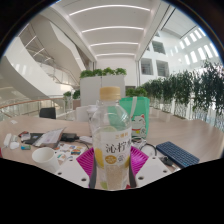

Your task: Pour water

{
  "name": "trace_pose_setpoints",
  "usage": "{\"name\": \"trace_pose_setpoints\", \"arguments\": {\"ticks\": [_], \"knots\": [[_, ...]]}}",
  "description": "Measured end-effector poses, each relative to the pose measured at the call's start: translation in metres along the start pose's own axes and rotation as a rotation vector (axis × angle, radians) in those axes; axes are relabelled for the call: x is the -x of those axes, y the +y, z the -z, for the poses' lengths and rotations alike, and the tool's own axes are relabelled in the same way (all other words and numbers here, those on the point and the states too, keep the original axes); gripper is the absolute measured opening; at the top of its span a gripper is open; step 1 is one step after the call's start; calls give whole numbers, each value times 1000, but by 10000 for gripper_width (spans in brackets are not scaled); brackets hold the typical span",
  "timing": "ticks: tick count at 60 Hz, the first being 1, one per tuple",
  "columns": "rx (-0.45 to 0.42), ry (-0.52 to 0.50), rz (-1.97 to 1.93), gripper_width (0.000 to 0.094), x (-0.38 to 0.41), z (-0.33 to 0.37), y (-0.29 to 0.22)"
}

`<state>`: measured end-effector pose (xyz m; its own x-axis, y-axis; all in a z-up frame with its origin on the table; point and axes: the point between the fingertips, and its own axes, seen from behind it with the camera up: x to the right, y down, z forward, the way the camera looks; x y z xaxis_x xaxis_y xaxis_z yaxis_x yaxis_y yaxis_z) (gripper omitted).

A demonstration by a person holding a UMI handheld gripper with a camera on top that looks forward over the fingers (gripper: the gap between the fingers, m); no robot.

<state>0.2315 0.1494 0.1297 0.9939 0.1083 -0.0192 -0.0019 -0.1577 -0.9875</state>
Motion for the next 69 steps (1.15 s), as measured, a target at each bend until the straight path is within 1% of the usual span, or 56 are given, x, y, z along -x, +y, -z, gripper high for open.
{"name": "trace_pose_setpoints", "arguments": {"ticks": [6, 11, 12, 17, 21, 25, 27, 31, 33, 44, 62, 63, 64, 69], "knots": [[18, -5, -20, 461, -15, -3, 25], [77, -24, -20, 471, -16, -5, 57], [30, -25, -16, 471, -16, -4, 47], [20, -40, -9, 472, -18, 9, 43], [31, -43, -13, 517, -17, 4, 49], [82, -43, -23, 576, -17, 10, 52], [129, -41, -20, 629, -20, 10, 58], [155, -44, -24, 790, -23, 21, 60], [167, -42, -42, 836, -22, 27, 59], [219, -10, -110, 828, -13, 94, 42], [195, 56, 1, 828, 42, 245, -28], [194, 60, 5, 849, 44, 251, -31], [193, 63, 7, 829, 48, 259, -34], [187, 55, 15, 827, 70, 297, -46]]}}
